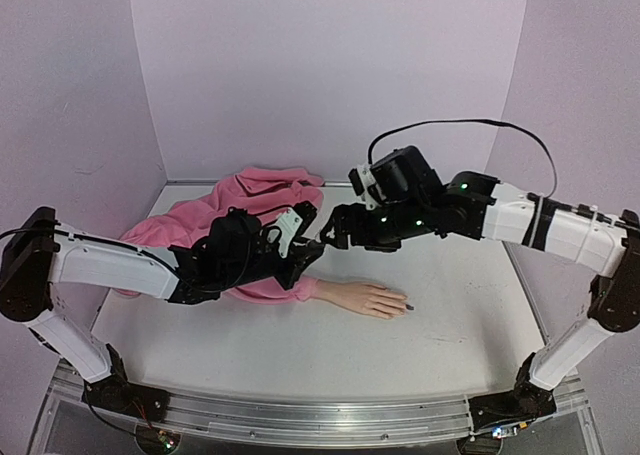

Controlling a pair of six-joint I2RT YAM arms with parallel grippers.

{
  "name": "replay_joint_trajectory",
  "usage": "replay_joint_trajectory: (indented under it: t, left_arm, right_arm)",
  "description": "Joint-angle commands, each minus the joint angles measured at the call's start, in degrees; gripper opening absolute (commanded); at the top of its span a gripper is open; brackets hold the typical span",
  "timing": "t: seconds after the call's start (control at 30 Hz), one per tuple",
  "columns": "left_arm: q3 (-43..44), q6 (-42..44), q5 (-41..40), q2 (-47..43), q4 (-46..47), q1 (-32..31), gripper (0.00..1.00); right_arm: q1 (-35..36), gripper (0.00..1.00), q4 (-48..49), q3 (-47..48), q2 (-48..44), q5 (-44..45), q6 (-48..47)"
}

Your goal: Paint the nails

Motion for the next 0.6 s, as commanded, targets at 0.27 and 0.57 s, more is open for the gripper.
replay_joint_trajectory:
  t: [0.27, 0.57]
  left_arm:
    - [5.40, -15.74, 34.88, -9.37, -10.68, 5.98, 0.00]
    - [8.64, -24.53, 51.55, -9.06, -10.70, 8.39, 0.00]
  right_arm:
    - [-5.79, 0.82, 2.81, -2.79, -11.84, -29.86, -32.05]
    - [-5.79, 0.70, 14.42, -2.87, -7.19, -45.23, -37.00]
